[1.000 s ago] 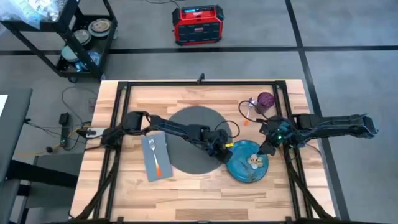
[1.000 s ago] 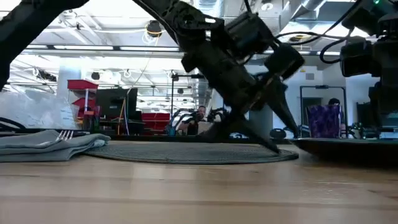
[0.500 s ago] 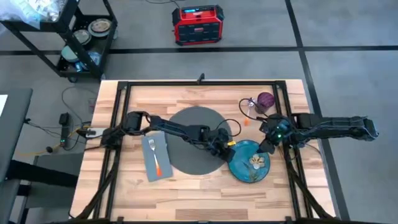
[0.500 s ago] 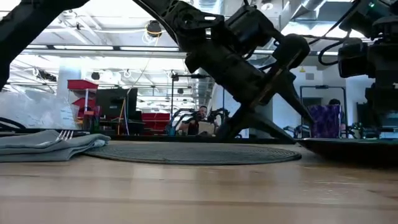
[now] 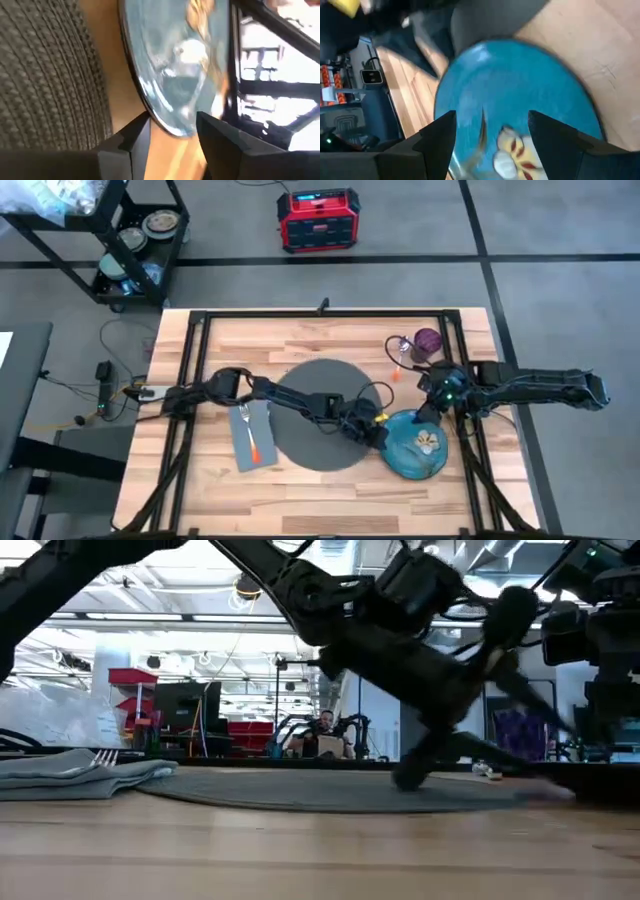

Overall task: Set table place
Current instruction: Put the blue plate on top of the gray placemat

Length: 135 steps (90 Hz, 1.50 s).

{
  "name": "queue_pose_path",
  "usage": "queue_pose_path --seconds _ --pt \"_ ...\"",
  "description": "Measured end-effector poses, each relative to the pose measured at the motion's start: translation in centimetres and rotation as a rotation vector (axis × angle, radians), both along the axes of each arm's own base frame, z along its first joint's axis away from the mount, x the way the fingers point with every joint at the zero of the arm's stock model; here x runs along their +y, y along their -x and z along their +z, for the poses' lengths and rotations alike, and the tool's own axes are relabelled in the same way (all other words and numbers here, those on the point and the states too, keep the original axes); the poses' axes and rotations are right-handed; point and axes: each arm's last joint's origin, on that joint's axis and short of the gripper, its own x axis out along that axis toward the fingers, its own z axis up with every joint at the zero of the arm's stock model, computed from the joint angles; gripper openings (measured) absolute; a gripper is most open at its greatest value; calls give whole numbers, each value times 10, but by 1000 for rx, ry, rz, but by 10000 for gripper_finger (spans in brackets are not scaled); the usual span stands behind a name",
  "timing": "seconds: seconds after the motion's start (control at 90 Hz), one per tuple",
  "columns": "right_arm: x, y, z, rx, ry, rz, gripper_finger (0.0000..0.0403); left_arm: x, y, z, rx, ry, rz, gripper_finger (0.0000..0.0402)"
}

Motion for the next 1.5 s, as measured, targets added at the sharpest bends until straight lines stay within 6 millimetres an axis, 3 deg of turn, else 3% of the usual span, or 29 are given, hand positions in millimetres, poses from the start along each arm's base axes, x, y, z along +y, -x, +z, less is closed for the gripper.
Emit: queue_pose_path --seconds 0.111,0.2,0.467,0.622,0.711,0.856,0.944,1.144,1.5 --pt "-2 0 0 -3 -1 -15 218 2 -5 6 -57 -99 21 22" --pt "-3 -1 1 -21 4 -25 192 11 -9 13 -69 -160 30 4" --pt "-5 -1 15 -46 3 -8 131 15 -13 24 -83 -231 7 0" --pt "-3 18 0 232 13 -44 120 15 -14 31 -60 -247 -23 0" --pt "-1 20 -9 288 -44 -19 104 12 -16 43 -69 -270 -71 0" --pt "7 21 -12 329 -77 73 19 13 -4 71 -27 -355 -176 0" --pt "10 17 -14 341 -85 90 8 18 12 81 91 -400 -235 0" --pt "19 3 -40 356 -192 115 0 21 44 66 428 -454 -380 0" --pt "33 -22 -75 418 -298 126 0 18 44 63 407 -463 -394 0"
